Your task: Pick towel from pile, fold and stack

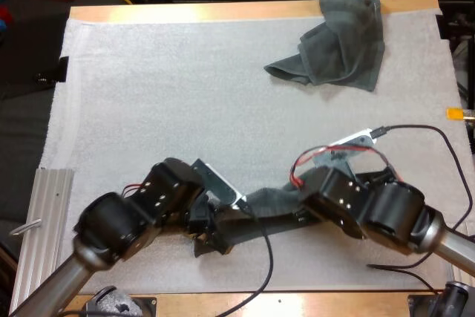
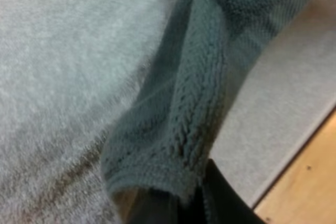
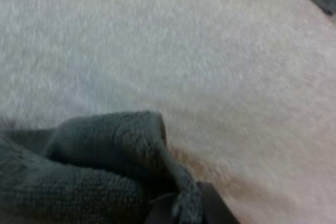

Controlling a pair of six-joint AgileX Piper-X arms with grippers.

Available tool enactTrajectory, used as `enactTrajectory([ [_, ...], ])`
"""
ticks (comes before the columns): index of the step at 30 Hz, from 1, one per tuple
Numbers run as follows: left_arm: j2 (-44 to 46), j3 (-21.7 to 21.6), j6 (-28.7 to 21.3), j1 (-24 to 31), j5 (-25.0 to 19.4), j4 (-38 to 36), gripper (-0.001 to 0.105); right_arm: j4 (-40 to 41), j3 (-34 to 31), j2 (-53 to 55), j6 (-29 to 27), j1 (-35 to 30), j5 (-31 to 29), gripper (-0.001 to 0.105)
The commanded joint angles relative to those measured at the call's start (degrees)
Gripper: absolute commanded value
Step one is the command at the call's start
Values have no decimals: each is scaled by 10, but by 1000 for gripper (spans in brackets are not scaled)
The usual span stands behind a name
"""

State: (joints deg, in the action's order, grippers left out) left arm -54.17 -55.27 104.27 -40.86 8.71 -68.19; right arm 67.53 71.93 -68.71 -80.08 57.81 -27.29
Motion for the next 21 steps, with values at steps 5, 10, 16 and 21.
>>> enactTrajectory([
  [5, -51, 0, -27, 11, -18, 36, 0, -84, -46, -19, -13, -67, 64, 1],
  [10, -76, 0, -43, 69, -8, 62, 0, -147, -69, -30, -15, -128, 139, 1],
  [16, -108, 0, -65, 152, 112, 103, 0, -212, -69, -61, 20, -183, 211, 1],
  [21, -157, 0, -70, 207, 139, 125, 0, -246, -69, -99, 64, -211, 265, 1],
])
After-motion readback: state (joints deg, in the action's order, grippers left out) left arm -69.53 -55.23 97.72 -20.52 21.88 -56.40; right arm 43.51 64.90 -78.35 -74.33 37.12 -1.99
